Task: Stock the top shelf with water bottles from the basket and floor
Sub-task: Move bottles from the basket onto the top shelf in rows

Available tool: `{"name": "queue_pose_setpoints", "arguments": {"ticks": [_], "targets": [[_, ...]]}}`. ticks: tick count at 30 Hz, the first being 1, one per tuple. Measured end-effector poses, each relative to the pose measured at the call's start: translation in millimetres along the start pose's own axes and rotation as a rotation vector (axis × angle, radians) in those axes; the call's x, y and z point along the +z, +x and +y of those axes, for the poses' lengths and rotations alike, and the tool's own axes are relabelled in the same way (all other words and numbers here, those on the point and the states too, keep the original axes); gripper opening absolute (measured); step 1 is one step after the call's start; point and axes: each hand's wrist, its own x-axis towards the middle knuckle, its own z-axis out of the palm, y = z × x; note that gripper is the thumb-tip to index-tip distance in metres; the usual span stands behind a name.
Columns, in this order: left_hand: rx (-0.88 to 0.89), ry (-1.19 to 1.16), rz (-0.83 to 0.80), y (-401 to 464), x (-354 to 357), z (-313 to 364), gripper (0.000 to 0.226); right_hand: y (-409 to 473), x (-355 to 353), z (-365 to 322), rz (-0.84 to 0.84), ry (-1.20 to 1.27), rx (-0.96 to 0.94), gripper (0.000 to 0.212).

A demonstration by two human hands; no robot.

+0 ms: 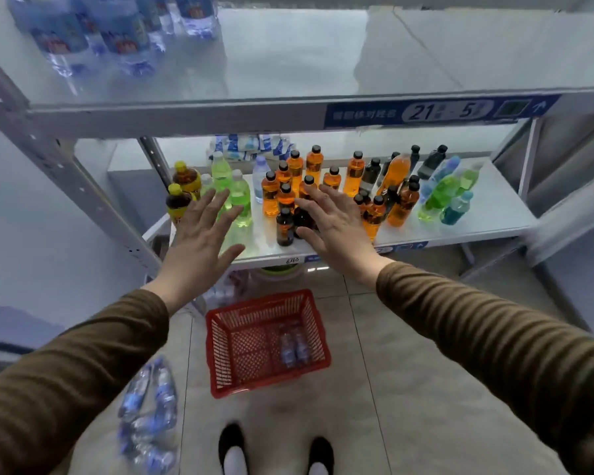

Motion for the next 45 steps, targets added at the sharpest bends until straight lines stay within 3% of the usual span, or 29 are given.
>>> {"name": "queue_pose_setpoints", "arguments": {"ticks": [6,16,20,28,33,38,42,44,45], "targets": [[-0.133,-0.18,-0.18,-56.6,77.2,-40.8,0.06,-26.1,101.3,-3.9,-0.132,0.13,0.112,0.05],[-0.351,-0.382,-0.554,-142.7,273.0,-89.7,0.065,-85.7,318.0,15.2,-0.307,0.337,0.738,0.053],[-0.496,-0.488,-0.653,-168.1,363.6,-87.4,0.064,-112.8,411.1,54.2,-0.369,0.444,0.873,0.045],[-0.865,-0.721,-0.781,-191.7,561.7,-87.5,0.057,-141.9,565.6,120.1,-0.443,0.515,0.941,0.015],[-0.932,-0.845,-0.789,-193.5,657.3,-80.6,0.042,-148.0,651.6,152.8,-0.421,0.565,0.955,0.028],[-0.98,-0.924,-0.866,-207.4,738.1,-78.1,0.046,-142.1,715.3,183.5,-0.329,0.569,1.016,0.021],[-1.03,-1.018,-0.851,-208.1,769.0,-71.3,0.036,-131.0,747.4,201.5,-0.332,0.465,0.935,0.02],[-1.092,-1.091,-0.856,-209.0,779.2,-64.8,0.046,-129.8,769.2,214.2,-0.349,0.389,0.91,0.022],[-1.126,-1.103,-0.845,-210.3,786.0,-62.2,0.061,-128.1,779.2,219.3,-0.365,0.334,0.883,0.023]]}}
